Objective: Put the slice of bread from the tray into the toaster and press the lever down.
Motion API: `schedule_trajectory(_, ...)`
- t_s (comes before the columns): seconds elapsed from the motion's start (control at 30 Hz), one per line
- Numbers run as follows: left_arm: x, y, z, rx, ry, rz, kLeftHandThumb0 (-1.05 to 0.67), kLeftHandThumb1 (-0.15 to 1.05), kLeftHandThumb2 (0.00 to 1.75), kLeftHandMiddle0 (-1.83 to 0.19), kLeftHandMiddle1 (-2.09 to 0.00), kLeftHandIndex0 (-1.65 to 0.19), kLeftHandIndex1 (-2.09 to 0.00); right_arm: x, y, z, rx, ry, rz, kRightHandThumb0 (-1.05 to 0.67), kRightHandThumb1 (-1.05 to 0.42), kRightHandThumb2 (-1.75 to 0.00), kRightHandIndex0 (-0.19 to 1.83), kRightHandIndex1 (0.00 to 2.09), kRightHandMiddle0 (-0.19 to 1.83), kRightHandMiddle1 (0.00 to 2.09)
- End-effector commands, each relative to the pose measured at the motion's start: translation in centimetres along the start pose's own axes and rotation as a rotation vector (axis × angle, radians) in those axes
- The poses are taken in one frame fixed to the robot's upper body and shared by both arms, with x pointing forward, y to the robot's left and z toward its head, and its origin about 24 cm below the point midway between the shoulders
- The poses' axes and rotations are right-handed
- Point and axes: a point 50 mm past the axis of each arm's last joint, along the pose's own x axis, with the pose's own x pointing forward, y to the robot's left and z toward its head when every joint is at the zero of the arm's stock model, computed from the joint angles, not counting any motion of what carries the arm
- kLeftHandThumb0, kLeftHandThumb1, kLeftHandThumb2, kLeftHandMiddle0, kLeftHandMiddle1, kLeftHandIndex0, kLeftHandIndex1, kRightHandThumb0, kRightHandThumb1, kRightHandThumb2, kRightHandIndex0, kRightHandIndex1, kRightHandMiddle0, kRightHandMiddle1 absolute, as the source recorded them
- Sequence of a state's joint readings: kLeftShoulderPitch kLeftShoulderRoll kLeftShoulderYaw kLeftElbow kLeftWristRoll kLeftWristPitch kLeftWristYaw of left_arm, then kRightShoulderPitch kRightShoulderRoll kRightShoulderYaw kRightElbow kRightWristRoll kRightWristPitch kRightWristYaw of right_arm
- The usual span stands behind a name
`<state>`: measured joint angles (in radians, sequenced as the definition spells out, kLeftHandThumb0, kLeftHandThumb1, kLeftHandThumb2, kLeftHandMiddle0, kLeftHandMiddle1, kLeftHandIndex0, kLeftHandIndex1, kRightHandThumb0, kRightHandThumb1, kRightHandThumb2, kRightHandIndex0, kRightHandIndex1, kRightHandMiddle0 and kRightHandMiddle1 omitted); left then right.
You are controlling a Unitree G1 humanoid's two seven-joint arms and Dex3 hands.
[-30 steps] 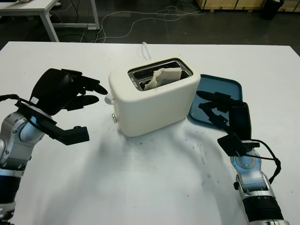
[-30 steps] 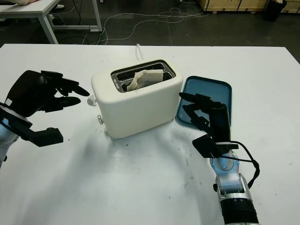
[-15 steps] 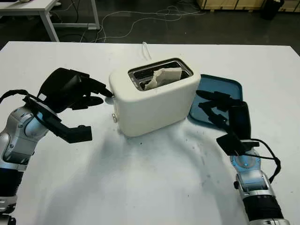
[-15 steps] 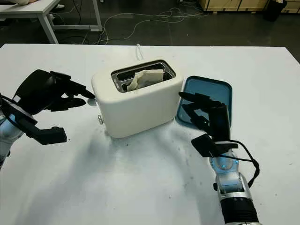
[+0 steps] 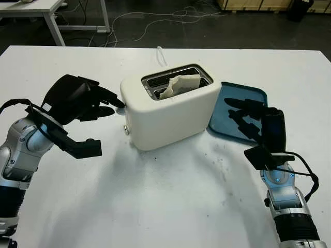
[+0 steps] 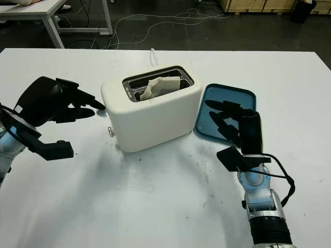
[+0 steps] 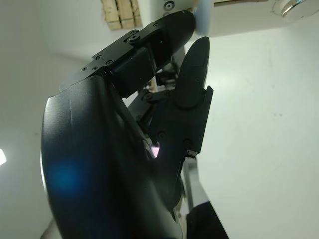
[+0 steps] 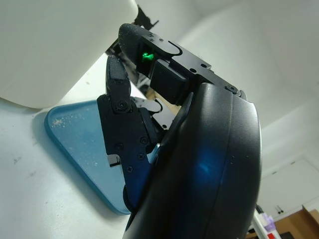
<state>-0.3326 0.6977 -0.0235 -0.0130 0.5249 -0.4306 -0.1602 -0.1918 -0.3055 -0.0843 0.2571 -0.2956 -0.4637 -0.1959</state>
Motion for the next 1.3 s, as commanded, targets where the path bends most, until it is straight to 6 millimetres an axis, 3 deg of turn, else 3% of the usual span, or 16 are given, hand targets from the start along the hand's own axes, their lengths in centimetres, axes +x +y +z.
schedule_trajectory(0.0, -0.26, 0.05, 0.45, 0.008, -0.020, -0.012, -0.33, 0.92, 0.14, -0.88, -1.21, -1.12, -0.07, 0.17, 0.02, 0.21, 0.013, -0.011, -0.006, -0.26, -0.92, -0.19, 0.93, 0.86, 1.10, 0.00)
schedule_trajectory(1.27, -0.67, -0.73, 0.33, -0.023, 0.012, -0.023, -0.32, 0.92, 0.17, -0.86, -1.21, -1.13, -0.03, -0.18, 0.60, -0.05, 0.028, 0.007, 0.025, -0.23, -0.92, -0.17, 0.89, 0.93, 1.09, 0.00)
